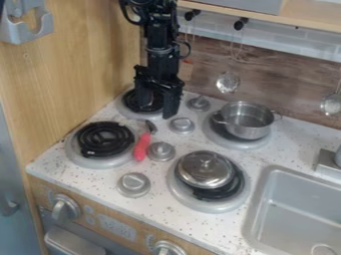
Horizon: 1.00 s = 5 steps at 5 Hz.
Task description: Take the bowl lid and put it on the left burner
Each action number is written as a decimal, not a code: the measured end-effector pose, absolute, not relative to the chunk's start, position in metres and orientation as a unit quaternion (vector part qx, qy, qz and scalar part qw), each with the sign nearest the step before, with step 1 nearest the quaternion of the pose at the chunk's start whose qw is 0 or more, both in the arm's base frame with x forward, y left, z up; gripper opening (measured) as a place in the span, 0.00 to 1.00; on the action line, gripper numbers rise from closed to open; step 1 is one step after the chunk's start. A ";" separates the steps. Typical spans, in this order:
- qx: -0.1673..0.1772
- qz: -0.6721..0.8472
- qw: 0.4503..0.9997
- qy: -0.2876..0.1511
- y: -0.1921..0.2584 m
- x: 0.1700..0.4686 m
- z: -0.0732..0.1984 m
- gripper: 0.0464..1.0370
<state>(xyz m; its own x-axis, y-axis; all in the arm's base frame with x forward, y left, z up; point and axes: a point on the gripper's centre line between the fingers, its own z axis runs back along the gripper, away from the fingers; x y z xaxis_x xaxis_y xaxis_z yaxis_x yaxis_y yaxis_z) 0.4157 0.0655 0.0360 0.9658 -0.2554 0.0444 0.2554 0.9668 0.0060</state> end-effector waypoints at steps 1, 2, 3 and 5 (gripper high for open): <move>-0.007 -0.131 0.991 -0.002 0.061 0.411 0.020 0.96; -0.011 -0.162 0.987 -0.009 0.029 0.417 0.015 0.96; -0.026 -0.210 0.977 -0.025 -0.029 0.430 0.011 0.96; -0.023 -0.237 0.971 -0.019 -0.058 0.433 -0.003 0.96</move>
<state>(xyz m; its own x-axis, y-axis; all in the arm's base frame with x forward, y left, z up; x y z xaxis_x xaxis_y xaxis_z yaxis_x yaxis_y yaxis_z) 0.4335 -0.0580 -0.0026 0.8868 -0.4597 0.0468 0.4614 0.8865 -0.0349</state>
